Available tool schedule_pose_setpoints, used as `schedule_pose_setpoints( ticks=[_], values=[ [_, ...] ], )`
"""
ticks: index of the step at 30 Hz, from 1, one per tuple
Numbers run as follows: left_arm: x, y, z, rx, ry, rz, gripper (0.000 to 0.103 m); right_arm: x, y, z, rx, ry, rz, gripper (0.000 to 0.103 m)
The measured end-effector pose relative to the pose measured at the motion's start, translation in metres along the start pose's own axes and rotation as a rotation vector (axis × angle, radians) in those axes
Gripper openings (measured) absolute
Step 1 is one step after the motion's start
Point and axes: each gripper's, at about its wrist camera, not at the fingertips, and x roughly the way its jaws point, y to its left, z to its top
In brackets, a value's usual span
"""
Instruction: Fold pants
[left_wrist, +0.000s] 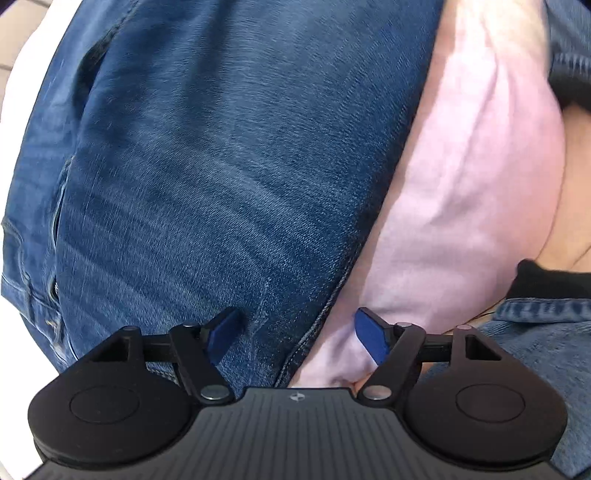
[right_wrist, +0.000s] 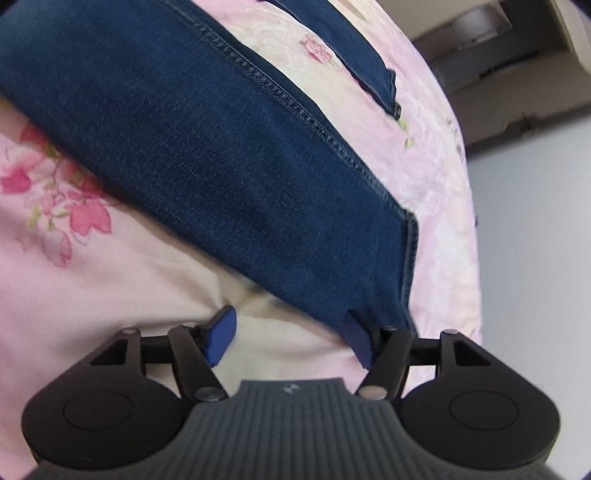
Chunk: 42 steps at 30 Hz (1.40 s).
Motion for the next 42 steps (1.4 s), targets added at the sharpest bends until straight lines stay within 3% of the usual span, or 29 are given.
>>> schedule_pose_setpoints(
  ticks=[4,5,6,7,9,11,14,22,29,33,37,42],
  values=[
    [-0.001,-0.013,0.004,0.000,0.012,0.065,0.087,0.011,0.008,-0.004,-0.142,-0.003,-0.102,0.060],
    [-0.003,-0.016,0.005,0.001,0.010,0.083,0.082,0.014,0.011,-0.007,-0.168,-0.010,-0.124,0.052],
    [-0.006,-0.019,0.005,-0.003,0.004,0.098,0.074,0.016,0.013,-0.008,-0.181,-0.016,-0.129,0.041],
    [-0.010,-0.020,0.004,-0.012,-0.011,0.112,0.069,0.017,0.015,-0.008,-0.192,-0.018,-0.131,0.037],
    [-0.020,-0.021,0.000,-0.061,-0.040,0.134,0.041,0.017,0.025,-0.011,-0.241,-0.042,-0.152,0.021],
    [-0.030,-0.019,-0.002,-0.126,-0.078,0.147,0.023,0.016,0.035,-0.014,-0.288,-0.056,-0.170,0.010],
    [-0.044,-0.018,-0.009,-0.183,-0.138,0.188,0.010,0.012,0.038,-0.011,-0.285,-0.051,-0.202,0.001],
    [-0.093,-0.008,-0.022,-0.420,-0.323,0.292,0.006,-0.016,0.009,0.014,-0.137,-0.063,-0.289,0.000],
    [-0.147,0.046,-0.018,-0.557,-0.432,0.335,0.006,-0.038,-0.044,0.067,0.043,-0.108,-0.360,0.000],
    [-0.172,0.091,0.000,-0.598,-0.450,0.344,0.006,-0.038,-0.079,0.112,0.114,-0.113,-0.368,0.000],
    [-0.170,0.153,0.023,-0.629,-0.433,0.316,0.006,-0.026,-0.109,0.167,0.136,-0.111,-0.367,0.000],
    [-0.117,0.231,0.055,-0.649,-0.382,0.273,0.006,0.022,-0.137,0.246,0.150,-0.064,-0.319,0.000]
  ],
)
